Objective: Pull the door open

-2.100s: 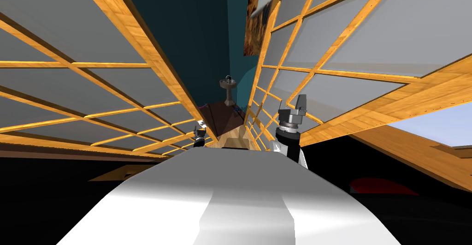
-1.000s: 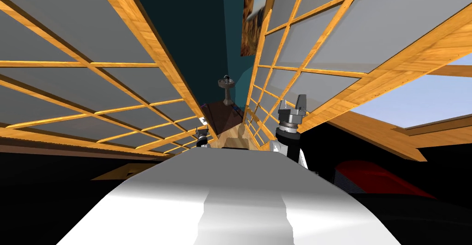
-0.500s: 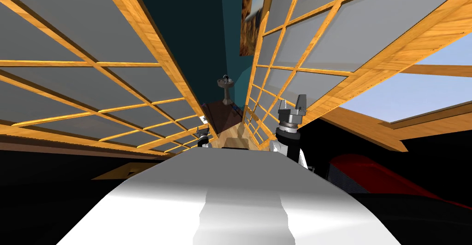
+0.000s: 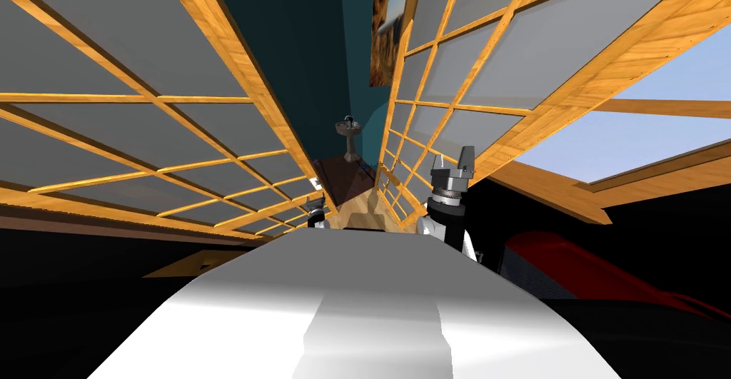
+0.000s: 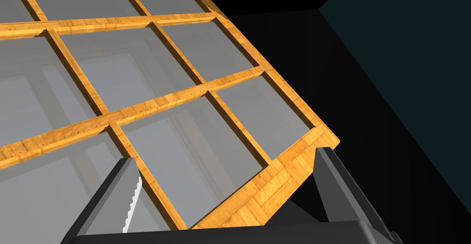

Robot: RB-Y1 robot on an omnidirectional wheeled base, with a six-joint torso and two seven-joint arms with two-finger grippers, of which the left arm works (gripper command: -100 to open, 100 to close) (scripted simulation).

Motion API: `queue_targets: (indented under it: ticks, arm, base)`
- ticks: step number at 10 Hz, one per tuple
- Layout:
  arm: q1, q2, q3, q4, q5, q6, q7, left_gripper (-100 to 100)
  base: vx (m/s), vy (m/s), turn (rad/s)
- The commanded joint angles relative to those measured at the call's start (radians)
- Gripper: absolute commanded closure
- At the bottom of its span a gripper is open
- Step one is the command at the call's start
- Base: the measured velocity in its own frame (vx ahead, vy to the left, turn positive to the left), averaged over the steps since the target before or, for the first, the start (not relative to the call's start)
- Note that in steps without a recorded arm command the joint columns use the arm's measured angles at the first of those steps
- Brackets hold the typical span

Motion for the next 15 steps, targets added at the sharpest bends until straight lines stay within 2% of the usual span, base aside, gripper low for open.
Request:
queue_targets:
  ticks: [1,2,3,4,5,7,8,9,10,11,13,14,15]
  arm:
    - [-0.003,-0.002,-0.006,0.000,0.014,0.001,0.036,-100]
    - [-0.005,-0.003,-0.009,-0.001,0.022,0.001,0.054,-100]
    - [-0.004,-0.003,-0.007,-0.001,0.016,0.000,0.040,-100]
    - [0.009,0.026,-0.008,0.007,0.020,-0.004,0.078,-100]
    - [0.013,0.035,-0.008,0.009,0.021,-0.005,0.088,-100]
    - [0.032,0.077,-0.010,0.021,0.026,-0.011,0.136,-100]
    - [0.036,0.088,-0.010,0.024,0.027,-0.013,0.149,-100]
    - [0.046,0.110,-0.011,0.030,0.030,-0.016,0.175,-100]
    - [0.051,0.120,-0.011,0.033,0.031,-0.017,0.187,-100]
    - [0.059,0.140,-0.011,0.038,0.033,-0.020,0.210,-100]
    - [0.069,0.162,-0.012,0.045,0.035,-0.023,0.236,-100]
    - [0.061,0.155,-0.012,0.050,0.034,-0.023,0.226,-100]
    - [0.061,0.155,-0.012,0.050,0.034,-0.023,0.226,100]
  base:
    - [-0.044,0.005,-0.021]
    - [-0.042,0.001,-0.017]
    - [-0.019,0.000,-0.003]
    - [0.119,0.000,-0.046]
    - [0.198,0.003,-0.043]
    - [0.193,0.003,-0.053]
    - [0.183,0.021,-0.028]
    - [0.166,0.018,-0.041]
    - [0.134,-0.008,-0.040]
    - [0.123,-0.024,-0.036]
    - [0.144,0.004,-0.028]
    - [0.068,0.005,-0.006]
    - [-0.012,-0.001,0.006]
